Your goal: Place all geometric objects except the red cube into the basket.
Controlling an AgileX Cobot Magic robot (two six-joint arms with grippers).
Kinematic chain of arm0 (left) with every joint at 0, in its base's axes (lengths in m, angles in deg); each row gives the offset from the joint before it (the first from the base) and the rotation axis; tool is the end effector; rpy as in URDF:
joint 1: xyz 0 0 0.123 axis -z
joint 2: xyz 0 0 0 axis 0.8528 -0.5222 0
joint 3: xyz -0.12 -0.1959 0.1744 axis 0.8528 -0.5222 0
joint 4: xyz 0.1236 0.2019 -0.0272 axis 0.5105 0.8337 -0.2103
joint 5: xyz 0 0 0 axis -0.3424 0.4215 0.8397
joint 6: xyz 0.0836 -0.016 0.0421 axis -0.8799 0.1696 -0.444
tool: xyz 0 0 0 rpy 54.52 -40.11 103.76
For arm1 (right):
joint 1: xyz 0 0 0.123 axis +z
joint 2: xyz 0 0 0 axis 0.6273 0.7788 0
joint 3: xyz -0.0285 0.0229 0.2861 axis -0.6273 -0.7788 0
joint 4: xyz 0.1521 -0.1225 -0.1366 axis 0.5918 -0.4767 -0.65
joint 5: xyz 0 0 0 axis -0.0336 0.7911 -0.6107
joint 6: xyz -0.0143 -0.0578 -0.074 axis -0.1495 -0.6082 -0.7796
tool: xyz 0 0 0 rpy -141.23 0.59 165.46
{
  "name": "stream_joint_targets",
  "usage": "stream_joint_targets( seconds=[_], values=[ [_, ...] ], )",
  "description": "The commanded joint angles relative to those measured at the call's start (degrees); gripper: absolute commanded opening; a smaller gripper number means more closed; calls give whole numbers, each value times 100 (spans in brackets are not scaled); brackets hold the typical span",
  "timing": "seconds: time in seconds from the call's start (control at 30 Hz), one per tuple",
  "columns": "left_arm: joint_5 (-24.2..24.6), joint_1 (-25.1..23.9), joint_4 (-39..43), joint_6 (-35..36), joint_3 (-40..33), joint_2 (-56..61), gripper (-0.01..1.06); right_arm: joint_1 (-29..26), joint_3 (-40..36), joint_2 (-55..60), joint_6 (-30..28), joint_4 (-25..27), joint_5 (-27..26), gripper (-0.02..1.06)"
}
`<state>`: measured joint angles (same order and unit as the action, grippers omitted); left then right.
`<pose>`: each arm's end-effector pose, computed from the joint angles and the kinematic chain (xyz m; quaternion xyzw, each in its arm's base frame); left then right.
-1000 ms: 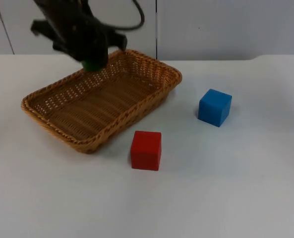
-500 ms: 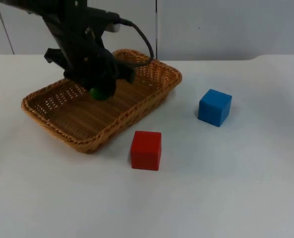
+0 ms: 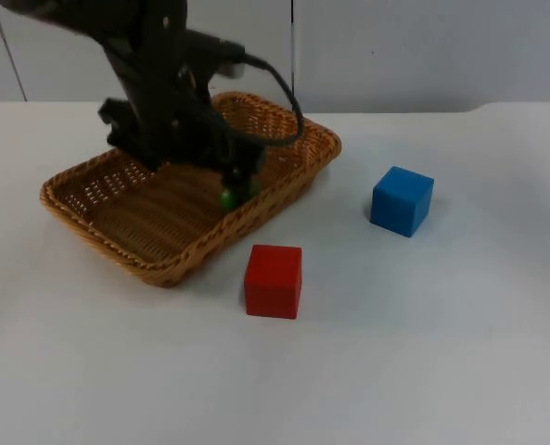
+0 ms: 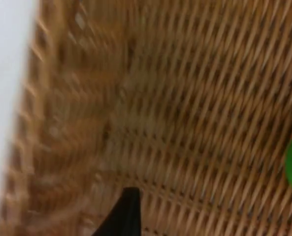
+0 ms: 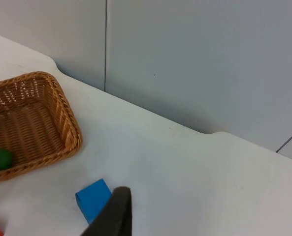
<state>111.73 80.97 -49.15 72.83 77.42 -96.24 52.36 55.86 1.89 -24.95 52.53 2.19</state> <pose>0.4231 -0.1647 0.1448 0.1952 0.9548 0.0079 0.2241 0.2698 0.0636 0.4350 -0.1908 0.8607 0.0014 0.4720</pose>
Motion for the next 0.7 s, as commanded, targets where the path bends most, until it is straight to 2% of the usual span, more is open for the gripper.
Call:
stream_joint_targets(
  seconds=[0.0,0.13,0.37,0.47,0.5,0.67],
  values=[
    [-157,16,155,3,23,414,104,-25,37,-52,-21,-25,17,104],
    [-383,-79,469,130,12,1675,104,-25,37,-52,-21,-15,15,104],
    [-296,-499,380,130,-173,3224,104,-25,37,-52,-21,-15,15,104],
    [-258,-869,183,155,-642,4194,104,-25,37,-52,-21,-15,15,104],
    [-258,-869,183,155,-642,4194,104,-25,37,-52,-21,-15,15,104],
    [-233,-1457,129,302,-1916,5727,104,-25,-48,-52,-21,-15,58,104]
  ],
)
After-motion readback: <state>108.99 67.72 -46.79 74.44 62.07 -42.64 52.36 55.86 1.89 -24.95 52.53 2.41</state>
